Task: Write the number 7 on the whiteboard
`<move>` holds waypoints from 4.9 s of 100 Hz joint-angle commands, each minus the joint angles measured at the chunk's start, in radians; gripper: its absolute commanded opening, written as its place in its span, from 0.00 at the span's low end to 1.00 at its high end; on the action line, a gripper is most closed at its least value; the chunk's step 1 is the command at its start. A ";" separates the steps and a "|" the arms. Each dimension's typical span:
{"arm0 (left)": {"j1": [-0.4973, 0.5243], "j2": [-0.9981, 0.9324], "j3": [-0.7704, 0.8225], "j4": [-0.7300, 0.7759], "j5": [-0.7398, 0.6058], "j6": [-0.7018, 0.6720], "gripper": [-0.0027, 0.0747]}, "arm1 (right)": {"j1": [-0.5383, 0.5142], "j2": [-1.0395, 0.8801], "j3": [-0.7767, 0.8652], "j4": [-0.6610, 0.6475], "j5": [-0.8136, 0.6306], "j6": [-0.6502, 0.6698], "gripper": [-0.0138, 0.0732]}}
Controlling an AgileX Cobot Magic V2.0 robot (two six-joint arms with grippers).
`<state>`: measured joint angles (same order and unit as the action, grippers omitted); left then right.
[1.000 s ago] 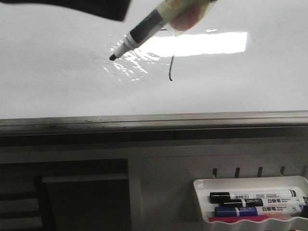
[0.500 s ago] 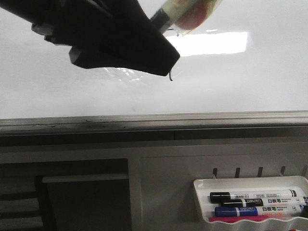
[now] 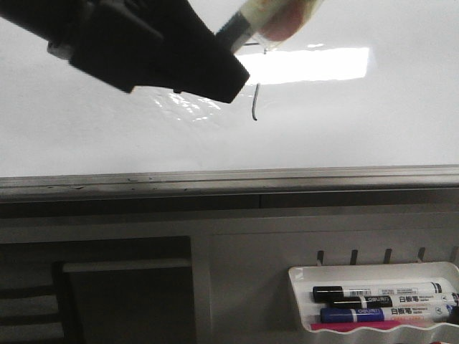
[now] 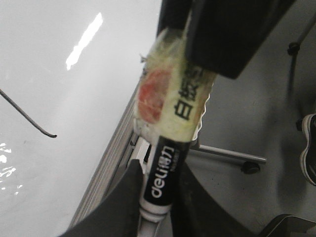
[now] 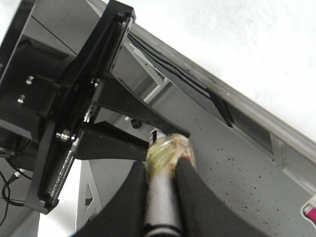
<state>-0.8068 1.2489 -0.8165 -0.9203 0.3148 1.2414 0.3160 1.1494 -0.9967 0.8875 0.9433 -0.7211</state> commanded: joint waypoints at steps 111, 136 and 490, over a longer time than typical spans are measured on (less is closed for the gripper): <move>0.159 0.026 0.053 -0.442 -0.539 -0.315 0.01 | -0.294 -0.306 0.107 -0.121 -0.003 0.009 0.69; 0.159 0.139 -0.015 -0.444 -0.573 -0.315 0.01 | -0.294 -0.306 0.107 -0.121 0.021 0.009 0.69; 0.200 -1.122 0.611 0.093 -0.482 -0.331 0.01 | -0.294 -1.170 0.778 0.167 -0.563 -0.196 0.09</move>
<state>-0.6379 0.0866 -0.1925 -1.0973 -0.1063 1.1177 0.0288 -0.0118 -0.1938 1.0280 0.4213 -0.9074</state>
